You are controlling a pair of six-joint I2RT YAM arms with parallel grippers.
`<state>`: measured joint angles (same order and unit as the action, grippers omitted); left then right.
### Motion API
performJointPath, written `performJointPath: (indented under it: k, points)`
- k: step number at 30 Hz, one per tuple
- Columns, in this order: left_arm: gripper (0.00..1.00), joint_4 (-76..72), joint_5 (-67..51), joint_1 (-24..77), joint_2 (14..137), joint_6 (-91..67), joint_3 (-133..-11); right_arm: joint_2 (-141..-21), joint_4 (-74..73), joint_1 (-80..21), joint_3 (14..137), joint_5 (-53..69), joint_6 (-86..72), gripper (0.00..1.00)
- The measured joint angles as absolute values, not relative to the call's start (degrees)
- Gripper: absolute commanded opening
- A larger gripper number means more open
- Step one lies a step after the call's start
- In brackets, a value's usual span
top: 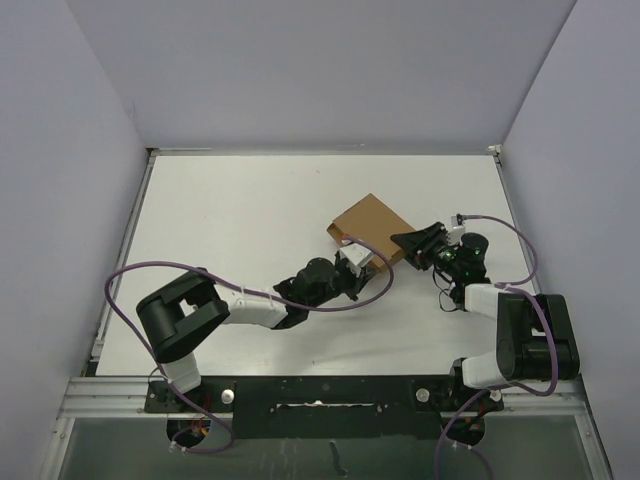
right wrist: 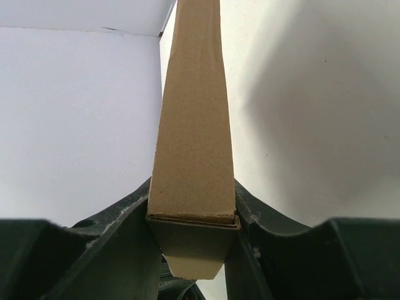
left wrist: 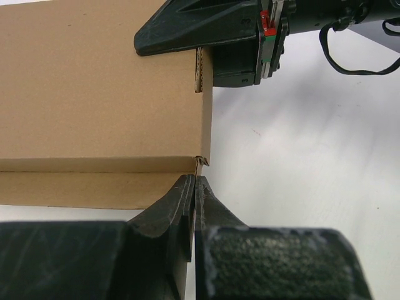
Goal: Fold the paper box
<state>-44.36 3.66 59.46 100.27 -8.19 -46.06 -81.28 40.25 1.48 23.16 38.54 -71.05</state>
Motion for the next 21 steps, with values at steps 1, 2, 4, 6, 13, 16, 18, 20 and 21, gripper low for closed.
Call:
performJointPath:
  k: [1,2,4,6,13,16,18,20,21]
  points:
    - [0.00,-44.8,3.7,59.4,100.3,-8.2,-45.9,-81.3,40.2,1.5,23.2,38.6,-71.1,0.20]
    - [0.00,-45.0,3.7,59.4,100.3,-8.3,-45.7,-81.4,40.2,1.5,23.2,38.6,-71.2,0.20]
    - [0.00,-45.7,3.7,59.4,100.3,-8.3,-45.4,-81.4,40.3,1.5,23.2,38.6,-71.2,0.20]
    - [0.00,-46.3,3.7,59.4,100.3,-8.3,-45.1,-81.4,40.3,1.5,23.2,38.6,-71.5,0.20]
    - [0.00,-47.7,3.7,59.4,100.3,-8.3,-44.6,-81.4,40.5,1.5,23.2,38.6,-72.1,0.20]
    - [0.00,-48.2,3.6,59.2,100.3,-8.3,-44.5,-81.4,40.7,1.6,23.2,38.6,-72.5,0.20]
    - [0.00,-48.3,3.6,59.2,100.3,-8.3,-44.5,-81.4,40.7,1.6,23.2,38.6,-72.6,0.20]
    - [0.00,-48.3,3.6,59.2,100.3,-8.3,-44.5,-81.4,40.8,1.7,23.2,38.6,-72.6,0.20]
    - [0.00,-48.3,3.6,59.2,100.3,-8.3,-44.5,-81.4,40.8,1.8,23.2,38.6,-72.7,0.20]
